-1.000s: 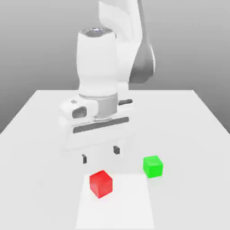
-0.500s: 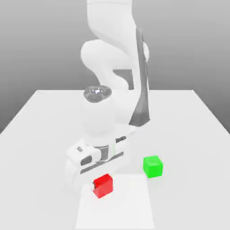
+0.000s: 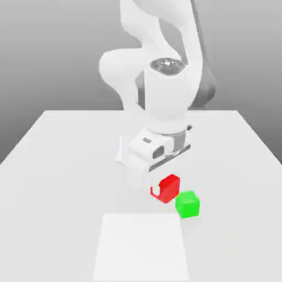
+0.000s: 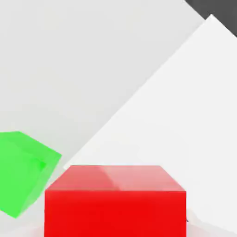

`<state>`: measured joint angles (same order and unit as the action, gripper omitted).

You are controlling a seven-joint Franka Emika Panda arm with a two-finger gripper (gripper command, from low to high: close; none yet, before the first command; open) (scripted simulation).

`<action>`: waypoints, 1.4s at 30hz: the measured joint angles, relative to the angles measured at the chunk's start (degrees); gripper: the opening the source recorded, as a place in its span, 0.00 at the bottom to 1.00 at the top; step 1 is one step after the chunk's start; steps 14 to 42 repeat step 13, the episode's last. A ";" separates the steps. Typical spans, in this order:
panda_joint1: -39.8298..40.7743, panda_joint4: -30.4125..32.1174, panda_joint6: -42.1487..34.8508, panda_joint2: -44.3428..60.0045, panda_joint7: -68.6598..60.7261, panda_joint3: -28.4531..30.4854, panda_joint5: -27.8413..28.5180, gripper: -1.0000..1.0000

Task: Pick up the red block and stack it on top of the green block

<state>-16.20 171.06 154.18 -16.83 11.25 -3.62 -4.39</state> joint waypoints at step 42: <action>-1.68 1.86 15.74 13.86 4.58 -4.13 2.42 1.00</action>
